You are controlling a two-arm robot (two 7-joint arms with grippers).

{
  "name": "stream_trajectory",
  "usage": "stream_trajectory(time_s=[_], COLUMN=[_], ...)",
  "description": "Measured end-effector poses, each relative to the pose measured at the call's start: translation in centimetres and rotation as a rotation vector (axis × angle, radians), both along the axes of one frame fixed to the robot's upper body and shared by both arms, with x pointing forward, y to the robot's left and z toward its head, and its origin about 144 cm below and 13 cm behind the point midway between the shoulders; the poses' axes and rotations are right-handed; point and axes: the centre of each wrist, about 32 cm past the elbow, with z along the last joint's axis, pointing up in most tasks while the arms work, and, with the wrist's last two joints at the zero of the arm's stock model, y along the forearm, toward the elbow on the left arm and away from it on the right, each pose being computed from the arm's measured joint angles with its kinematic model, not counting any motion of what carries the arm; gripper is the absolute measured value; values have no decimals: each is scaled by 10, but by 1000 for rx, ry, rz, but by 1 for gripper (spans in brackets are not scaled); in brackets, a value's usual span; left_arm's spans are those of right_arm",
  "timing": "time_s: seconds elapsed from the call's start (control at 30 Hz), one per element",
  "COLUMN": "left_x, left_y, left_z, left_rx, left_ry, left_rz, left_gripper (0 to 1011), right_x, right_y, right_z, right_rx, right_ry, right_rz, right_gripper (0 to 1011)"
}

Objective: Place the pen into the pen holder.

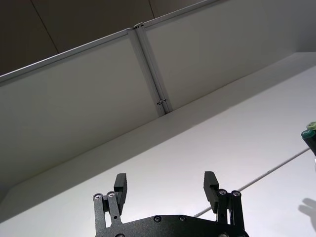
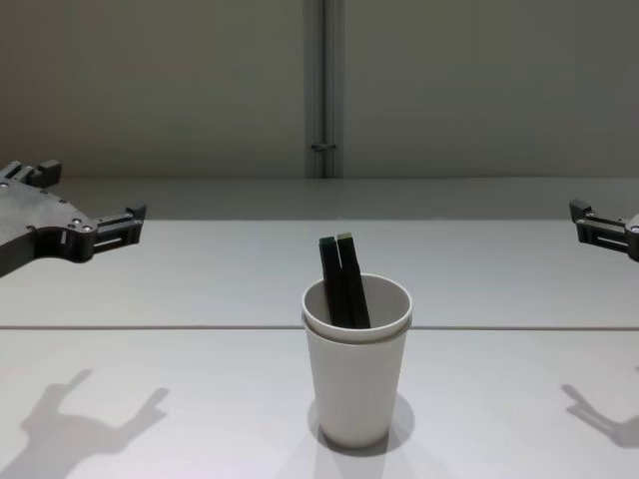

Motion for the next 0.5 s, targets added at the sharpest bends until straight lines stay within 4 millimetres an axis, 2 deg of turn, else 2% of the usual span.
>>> stream_trajectory(time_s=[0.5], left_x=[0], left_y=[0], left_z=[0], left_rx=[0], left_ry=[0], left_rz=[0], left_gripper=[1002], right_x=[2], right_y=[-32], right_z=[11], right_rx=[-45], right_ry=[17], right_rz=[15], right_gripper=[1001])
